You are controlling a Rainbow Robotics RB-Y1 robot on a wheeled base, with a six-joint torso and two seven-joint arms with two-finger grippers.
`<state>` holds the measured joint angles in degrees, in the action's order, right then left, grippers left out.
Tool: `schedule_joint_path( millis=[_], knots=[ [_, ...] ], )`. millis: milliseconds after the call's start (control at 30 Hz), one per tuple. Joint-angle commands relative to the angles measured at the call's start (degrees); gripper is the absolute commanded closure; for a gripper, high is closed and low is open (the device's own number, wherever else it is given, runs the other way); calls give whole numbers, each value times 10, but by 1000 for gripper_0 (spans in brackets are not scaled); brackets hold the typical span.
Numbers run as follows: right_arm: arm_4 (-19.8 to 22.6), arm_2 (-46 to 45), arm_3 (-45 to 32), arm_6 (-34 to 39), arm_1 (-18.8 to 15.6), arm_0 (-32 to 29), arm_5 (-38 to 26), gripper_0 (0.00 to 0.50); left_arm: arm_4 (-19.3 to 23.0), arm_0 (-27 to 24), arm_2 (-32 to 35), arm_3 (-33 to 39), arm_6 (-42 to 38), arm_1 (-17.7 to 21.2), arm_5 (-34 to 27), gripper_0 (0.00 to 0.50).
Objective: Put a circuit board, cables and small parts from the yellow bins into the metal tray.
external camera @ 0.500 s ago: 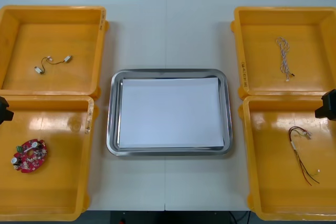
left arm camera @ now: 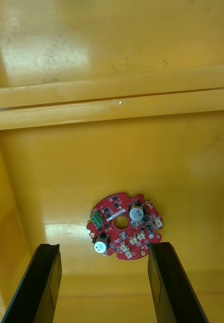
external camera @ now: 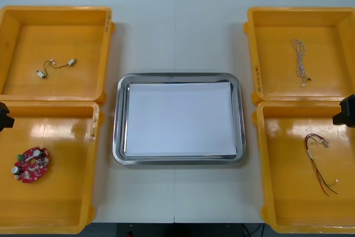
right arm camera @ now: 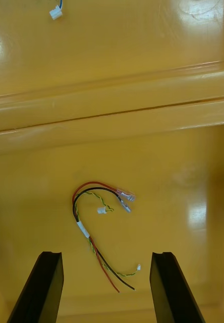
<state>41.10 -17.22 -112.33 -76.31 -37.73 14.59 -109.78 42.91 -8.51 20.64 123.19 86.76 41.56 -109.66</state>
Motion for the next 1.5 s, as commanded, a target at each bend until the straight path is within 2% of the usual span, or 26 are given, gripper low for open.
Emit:
schedule_joint_path(
  millis=[33,1500],
  knots=[
    [3,-18,-5,-9,-24,-5,-2,0,3,10,18,18,43,27,-3,0],
    [3,-18,-5,-9,-24,-5,-2,0,3,10,18,18,43,27,-3,0]
  ],
)
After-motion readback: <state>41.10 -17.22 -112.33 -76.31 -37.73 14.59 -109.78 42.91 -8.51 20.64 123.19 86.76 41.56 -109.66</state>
